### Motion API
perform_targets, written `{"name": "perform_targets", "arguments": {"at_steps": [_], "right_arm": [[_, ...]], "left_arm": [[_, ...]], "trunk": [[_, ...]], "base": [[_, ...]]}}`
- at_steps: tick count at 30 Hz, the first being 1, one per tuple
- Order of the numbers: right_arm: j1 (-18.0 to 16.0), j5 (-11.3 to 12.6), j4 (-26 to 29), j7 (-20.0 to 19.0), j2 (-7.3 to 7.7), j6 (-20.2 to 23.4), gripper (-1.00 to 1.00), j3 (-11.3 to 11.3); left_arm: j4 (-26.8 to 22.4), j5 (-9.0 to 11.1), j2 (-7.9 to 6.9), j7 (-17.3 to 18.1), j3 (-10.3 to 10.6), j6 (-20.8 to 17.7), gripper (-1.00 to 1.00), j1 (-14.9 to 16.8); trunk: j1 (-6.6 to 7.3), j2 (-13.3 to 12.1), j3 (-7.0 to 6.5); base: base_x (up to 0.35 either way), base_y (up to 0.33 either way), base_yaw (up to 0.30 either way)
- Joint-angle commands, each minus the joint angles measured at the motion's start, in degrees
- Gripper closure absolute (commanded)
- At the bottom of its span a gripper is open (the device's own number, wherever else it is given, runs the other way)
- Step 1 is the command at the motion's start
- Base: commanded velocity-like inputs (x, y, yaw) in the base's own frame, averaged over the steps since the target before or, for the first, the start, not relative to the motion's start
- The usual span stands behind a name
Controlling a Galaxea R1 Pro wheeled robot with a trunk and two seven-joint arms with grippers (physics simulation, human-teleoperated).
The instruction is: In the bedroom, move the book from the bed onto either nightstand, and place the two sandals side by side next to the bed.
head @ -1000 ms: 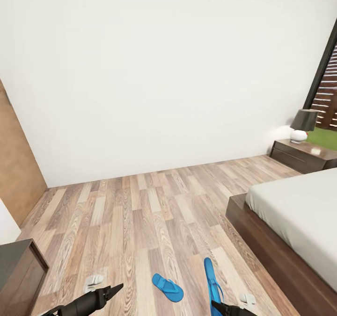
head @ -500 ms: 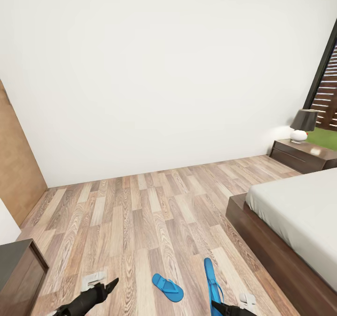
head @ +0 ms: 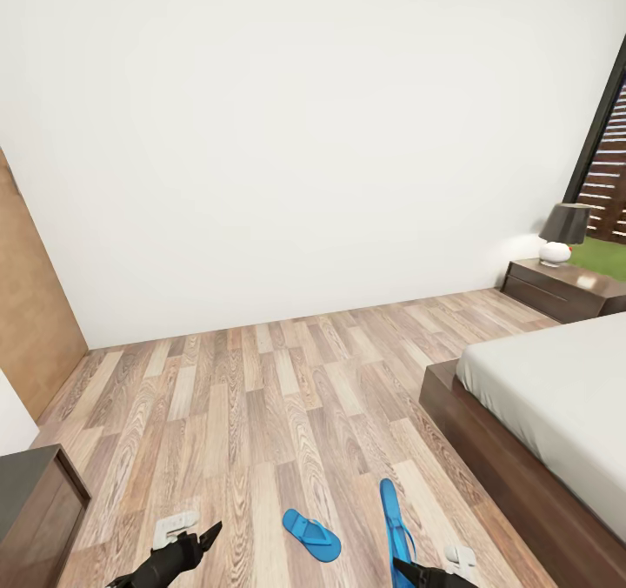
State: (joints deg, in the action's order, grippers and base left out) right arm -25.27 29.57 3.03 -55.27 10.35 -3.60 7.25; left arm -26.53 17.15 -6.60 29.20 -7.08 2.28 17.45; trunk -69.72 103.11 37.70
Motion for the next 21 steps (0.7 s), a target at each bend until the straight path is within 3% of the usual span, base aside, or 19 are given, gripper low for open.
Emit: {"name": "perform_targets", "arguments": {"at_steps": [1, 10, 15, 16, 17, 21], "right_arm": [[0.0, 0.4, 0.0, -0.1, 0.02, -0.3, 1.0, 0.5], [0.0, 0.7, 0.0, -0.1, 0.02, -0.2, 1.0, 0.4], [0.0, 0.7, 0.0, -0.1, 0.02, -0.1, 1.0, 0.4], [0.0, 0.7, 0.0, 0.0, 0.02, -0.1, 1.0, 0.5], [0.0, 0.7, 0.0, 0.0, 0.02, -0.1, 1.0, 0.5], [0.0, 0.7, 0.0, 0.2, 0.02, -0.5, 1.0, 0.5]], "left_arm": [[0.1, 0.3, 0.01, 0.3, -0.1, 0.0, -1.0, 0.0], [-0.2, 0.3, 0.12, 0.3, -0.2, -0.1, -1.0, 0.0], [-1.4, 1.7, 0.17, -0.3, -0.6, -0.6, -1.0, 0.3], [-2.3, 3.5, 0.22, -2.0, -0.6, -0.7, -1.0, 0.4], [-2.7, 3.8, 0.3, -2.9, -0.6, -0.8, -1.0, 0.5], [-6.6, 4.3, 1.71, -13.5, -0.5, -0.7, -1.0, 0.6]], "trunk": [[0.01, 0.0, 0.06], [0.01, 0.0, 0.06], [0.01, 0.0, 0.06], [0.01, 0.0, 0.06], [0.01, 0.0, 0.06], [0.01, 0.0, 0.06]], "base": [[0.0, 0.0, 0.0], [0.0, 0.0, 0.0], [0.0, 0.0, 0.0], [0.0, 0.0, 0.0], [0.0, 0.0, 0.0], [0.0, 0.0, 0.0]]}}
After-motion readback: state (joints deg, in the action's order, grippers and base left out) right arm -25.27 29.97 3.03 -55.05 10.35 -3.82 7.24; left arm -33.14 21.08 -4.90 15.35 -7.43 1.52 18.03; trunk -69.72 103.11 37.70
